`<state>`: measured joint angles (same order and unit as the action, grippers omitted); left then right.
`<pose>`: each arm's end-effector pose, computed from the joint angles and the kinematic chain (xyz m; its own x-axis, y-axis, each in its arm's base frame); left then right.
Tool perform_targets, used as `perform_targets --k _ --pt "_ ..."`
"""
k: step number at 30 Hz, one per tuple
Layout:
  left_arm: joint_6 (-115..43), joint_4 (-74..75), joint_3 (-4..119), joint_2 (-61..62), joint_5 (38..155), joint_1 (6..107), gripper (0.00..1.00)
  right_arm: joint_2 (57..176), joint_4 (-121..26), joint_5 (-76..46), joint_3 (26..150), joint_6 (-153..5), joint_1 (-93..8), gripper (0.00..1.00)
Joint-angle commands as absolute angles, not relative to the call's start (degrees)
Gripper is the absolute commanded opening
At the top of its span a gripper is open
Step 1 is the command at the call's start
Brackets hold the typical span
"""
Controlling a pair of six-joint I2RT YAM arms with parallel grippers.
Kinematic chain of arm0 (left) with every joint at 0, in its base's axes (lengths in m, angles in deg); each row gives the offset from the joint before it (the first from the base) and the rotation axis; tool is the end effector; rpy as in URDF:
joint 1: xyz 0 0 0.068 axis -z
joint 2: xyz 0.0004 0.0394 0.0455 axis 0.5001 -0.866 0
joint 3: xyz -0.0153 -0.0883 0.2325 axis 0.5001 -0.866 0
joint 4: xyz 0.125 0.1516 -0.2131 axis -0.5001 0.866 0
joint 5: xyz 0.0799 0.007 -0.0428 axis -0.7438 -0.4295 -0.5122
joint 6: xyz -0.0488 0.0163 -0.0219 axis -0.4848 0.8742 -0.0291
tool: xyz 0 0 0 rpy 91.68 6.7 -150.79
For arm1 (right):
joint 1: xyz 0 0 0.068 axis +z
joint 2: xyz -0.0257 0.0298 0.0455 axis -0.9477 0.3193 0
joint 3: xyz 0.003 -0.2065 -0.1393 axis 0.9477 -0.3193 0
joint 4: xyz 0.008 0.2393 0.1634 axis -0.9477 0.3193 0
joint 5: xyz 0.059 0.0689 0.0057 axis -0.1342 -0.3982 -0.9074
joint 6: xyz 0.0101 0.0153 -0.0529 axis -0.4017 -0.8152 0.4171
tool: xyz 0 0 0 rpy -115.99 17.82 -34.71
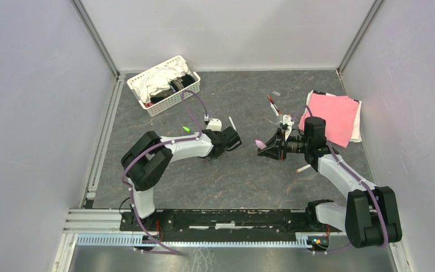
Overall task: Insert the pens into the pen caps
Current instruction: Insert the pen cap onto the pen.
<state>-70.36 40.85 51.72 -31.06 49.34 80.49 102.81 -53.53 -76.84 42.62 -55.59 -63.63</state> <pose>0.2460 -0.2604 0.1055 -0.8143 0.1017 -0.5714 -0.0861 0.9525 0.2921 0.2503 0.0706 0.1709 -0.3393 -0.1153 -0.9336 -0.9264 0.2132 0.3103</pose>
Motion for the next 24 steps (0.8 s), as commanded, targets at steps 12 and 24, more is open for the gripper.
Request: perform_targets --k 12,24 --pt "-71.6 32.1 45.4 -20.1 55.9 79.2 0.07 102.3 -57.2 -78.6 42.3 -56.4 -62.8 0.0" --pt "-63.9 -14.9 28.4 9.1 76.8 79.2 0.02 99.8 -80.3 -75.9 37.9 -79.0 -57.2 0.0"
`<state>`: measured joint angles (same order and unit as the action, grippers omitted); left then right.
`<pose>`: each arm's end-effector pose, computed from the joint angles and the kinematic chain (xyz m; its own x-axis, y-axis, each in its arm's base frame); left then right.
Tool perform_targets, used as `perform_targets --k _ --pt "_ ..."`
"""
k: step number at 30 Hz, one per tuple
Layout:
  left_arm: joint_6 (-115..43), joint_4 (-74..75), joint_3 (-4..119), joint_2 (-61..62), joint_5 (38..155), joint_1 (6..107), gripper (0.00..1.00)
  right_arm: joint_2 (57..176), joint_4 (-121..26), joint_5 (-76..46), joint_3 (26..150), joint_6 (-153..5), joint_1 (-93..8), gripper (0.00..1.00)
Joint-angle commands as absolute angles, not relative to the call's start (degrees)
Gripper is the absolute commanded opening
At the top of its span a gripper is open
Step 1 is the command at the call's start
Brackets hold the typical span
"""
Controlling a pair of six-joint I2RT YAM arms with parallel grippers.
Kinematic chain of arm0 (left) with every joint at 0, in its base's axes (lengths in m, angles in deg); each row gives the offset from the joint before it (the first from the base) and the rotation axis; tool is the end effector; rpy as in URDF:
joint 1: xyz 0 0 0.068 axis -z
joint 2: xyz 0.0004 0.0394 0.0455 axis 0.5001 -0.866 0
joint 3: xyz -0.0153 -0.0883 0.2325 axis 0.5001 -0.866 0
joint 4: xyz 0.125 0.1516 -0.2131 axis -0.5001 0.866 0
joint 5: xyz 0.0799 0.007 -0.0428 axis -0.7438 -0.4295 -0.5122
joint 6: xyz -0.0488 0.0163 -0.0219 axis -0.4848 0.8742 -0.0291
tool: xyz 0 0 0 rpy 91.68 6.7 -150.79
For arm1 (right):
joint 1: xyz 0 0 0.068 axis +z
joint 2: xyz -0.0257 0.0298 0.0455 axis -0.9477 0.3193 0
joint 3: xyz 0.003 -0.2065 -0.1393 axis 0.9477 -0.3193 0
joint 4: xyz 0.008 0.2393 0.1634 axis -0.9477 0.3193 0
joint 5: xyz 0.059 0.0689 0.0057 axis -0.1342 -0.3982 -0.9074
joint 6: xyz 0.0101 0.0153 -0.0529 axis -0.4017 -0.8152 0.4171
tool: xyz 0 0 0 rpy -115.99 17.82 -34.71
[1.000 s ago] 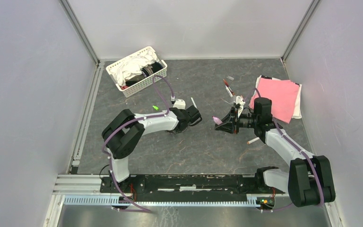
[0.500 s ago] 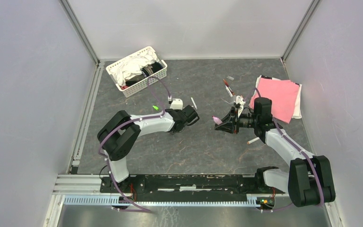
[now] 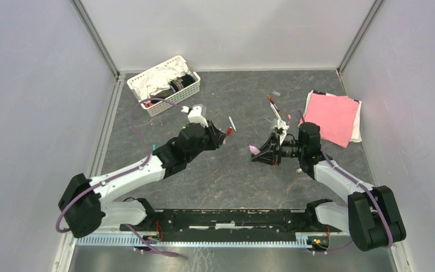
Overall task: Insert the pens into the pen caps
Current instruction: Insert the pen cap onto the pen.
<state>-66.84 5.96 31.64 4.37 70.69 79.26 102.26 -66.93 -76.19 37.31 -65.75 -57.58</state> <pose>0.2150 -0.2320 0.2228 -0.6086 -0.2855 -0.7403 0.1906 0.8531 -0.4857 0.2353 0.0950 0.1607 -0.3550 -0.0958 -0.9299 -0.9302 0.1357 0.3411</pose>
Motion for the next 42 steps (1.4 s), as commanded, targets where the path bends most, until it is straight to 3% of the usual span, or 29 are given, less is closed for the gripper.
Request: perform_targets --k 1,9,16,29,42 --pt "-64.0 -17.7 27.8 10.1 76.8 79.2 0.02 99.5 -81.1 -76.1 38.9 -81.3 -57.0 0.0" --pt "-65.0 -43.5 24.4 13.3 79.1 79.2 0.02 100.0 -86.1 -75.6 48.5 -100.3 -53.7 0.0" --pt "-69.3 -63.3 23.7 11.5 82.3 79.2 0.02 100.2 -113.8 -72.2 47.6 -128.8 -51.4 0.0" --pt "-80.0 -89.5 25.3 -2.4 89.9 79.2 0.02 100.8 -113.1 -68.9 52.3 -131.9 -48.4 0.0" --pt "-81.0 -94.6 25.9 -6.0 90.6 79.3 0.02 99.4 -108.4 -68.1 49.8 -128.3 -48.3 0.0"
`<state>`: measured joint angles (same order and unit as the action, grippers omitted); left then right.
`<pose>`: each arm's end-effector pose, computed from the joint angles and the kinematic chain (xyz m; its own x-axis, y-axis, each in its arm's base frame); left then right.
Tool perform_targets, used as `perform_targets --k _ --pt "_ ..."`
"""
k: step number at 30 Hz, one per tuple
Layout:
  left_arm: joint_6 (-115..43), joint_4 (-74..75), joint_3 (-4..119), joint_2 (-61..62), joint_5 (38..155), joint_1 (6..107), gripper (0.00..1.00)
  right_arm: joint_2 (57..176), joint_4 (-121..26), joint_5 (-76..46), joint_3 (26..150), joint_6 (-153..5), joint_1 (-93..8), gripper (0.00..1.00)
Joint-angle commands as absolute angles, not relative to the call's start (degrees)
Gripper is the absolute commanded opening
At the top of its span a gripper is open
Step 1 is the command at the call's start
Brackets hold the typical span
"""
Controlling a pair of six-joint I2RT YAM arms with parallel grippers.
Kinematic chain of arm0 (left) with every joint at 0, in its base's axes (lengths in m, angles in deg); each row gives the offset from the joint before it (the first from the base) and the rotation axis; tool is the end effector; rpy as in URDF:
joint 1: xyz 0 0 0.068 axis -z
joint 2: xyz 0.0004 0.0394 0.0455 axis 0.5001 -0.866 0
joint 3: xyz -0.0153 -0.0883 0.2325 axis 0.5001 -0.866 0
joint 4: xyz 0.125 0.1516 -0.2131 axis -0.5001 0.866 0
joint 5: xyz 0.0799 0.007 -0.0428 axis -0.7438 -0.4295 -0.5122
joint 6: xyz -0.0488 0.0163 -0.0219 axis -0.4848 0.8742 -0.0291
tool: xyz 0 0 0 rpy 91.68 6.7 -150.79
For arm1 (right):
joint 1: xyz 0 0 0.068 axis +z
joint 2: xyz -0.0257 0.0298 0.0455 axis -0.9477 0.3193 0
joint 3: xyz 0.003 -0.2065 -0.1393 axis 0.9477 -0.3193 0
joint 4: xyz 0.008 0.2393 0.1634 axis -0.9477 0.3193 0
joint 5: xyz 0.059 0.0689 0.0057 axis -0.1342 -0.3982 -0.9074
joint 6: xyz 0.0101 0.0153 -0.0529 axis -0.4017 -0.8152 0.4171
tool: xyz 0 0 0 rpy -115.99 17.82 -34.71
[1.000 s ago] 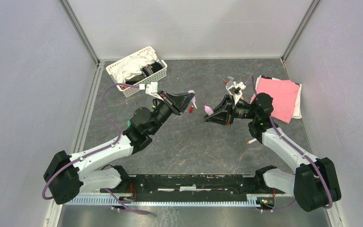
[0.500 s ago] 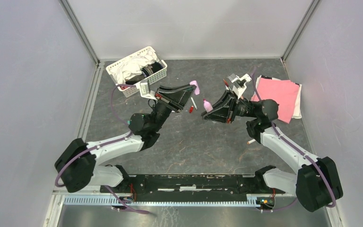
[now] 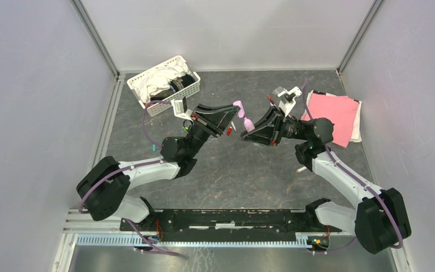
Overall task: Insert the pens into the pen caps
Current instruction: Insert the pen cap onto the pen.
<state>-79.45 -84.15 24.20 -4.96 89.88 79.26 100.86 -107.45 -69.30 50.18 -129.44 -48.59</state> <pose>0.1998 -0.2339 0.2880 -0.3762 -0.8228 -0.4261 0.8135 -0.0731 -0.5770 0.2353 0.1360 0.3057 -0.5463 0.2158 -0.8093 -0.8373 -0.1183 0.5337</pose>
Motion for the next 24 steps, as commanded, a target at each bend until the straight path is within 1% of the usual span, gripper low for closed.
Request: perform_targets --k 1,7,14,19,24 --pt "-81.2 -94.8 26.1 -6.3 90.8 79.3 0.02 99.3 -108.4 -68.1 49.6 -128.3 -48.3 0.0" --pt "-82.8 -96.8 26.6 -8.3 91.5 79.4 0.02 99.8 -108.4 -68.1 50.5 -128.4 -48.2 0.0" --pt "-81.7 -97.3 25.7 -7.7 89.5 79.3 0.02 99.1 -108.4 -70.1 49.2 -126.4 -47.4 0.0" --pt "-81.9 -97.3 26.4 -7.7 89.8 79.4 0.02 98.6 -103.8 -70.6 48.2 -122.5 -47.4 0.0" --pt "-81.8 -97.4 26.6 -7.6 90.6 79.4 0.02 99.0 -103.5 -70.4 48.9 -122.4 -47.4 0.0"
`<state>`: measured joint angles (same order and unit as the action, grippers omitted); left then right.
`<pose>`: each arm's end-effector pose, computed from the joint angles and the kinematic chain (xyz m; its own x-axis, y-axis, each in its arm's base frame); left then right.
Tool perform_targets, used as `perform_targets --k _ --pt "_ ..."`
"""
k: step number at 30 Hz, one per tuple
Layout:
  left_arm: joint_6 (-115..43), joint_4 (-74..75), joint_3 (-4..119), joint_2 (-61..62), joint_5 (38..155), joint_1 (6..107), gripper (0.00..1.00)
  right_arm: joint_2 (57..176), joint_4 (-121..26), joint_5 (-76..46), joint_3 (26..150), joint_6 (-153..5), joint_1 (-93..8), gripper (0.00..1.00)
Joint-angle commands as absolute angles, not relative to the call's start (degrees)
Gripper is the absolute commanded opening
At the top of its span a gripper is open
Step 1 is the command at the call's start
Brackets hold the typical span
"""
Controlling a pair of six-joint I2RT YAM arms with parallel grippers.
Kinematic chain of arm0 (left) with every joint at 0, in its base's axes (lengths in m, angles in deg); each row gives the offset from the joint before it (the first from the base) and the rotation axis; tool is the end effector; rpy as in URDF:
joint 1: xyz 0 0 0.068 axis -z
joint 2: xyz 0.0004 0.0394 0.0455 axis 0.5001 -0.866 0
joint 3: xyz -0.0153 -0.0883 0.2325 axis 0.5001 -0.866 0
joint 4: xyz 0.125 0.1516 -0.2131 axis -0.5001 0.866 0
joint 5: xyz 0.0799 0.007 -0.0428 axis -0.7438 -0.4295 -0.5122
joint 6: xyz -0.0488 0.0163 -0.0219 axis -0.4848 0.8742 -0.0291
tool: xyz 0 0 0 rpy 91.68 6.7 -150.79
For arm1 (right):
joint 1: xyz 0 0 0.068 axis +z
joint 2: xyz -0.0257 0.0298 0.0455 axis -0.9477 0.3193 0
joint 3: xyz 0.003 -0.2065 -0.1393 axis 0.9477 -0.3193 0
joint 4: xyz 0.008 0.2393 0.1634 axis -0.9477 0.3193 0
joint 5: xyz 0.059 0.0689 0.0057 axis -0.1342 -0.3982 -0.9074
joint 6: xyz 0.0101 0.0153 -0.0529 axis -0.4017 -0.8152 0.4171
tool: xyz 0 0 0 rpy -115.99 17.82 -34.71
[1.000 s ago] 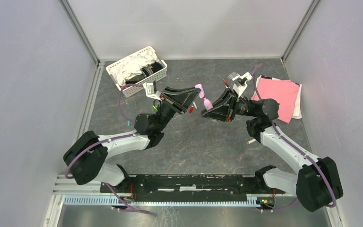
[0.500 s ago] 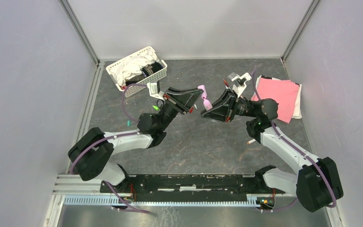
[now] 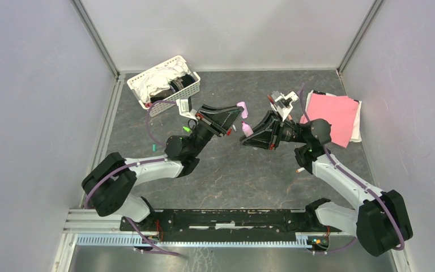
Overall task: Insert the pens into the pen caps
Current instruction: Insert the pen cap onto the pen.
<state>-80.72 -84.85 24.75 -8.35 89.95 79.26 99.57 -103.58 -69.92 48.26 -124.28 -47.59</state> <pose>0.2061 -0.2412 0.2748 -0.4048 -0.8085 -0.4272 0.7907 -0.0748 -0.6077 0.2306 0.1392 0.2939 -0.5332 0.1818 -0.8263 -0.8460 -0.1040 0.5230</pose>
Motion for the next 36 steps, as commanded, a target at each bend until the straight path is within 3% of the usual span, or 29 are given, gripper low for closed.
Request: perform_targets --k 1,10,36 --pt "-81.8 -97.3 26.4 -7.4 90.7 79.4 0.02 99.2 -103.1 -70.2 49.1 -122.1 -47.4 0.0" --pt "-81.2 -97.3 25.3 -6.5 90.9 79.4 0.02 100.3 -99.0 -68.3 50.6 -120.1 -47.4 0.0" --pt "-81.5 -97.3 24.0 -6.6 91.5 79.4 0.02 101.7 -106.9 -66.3 51.0 -127.0 -50.1 0.0"
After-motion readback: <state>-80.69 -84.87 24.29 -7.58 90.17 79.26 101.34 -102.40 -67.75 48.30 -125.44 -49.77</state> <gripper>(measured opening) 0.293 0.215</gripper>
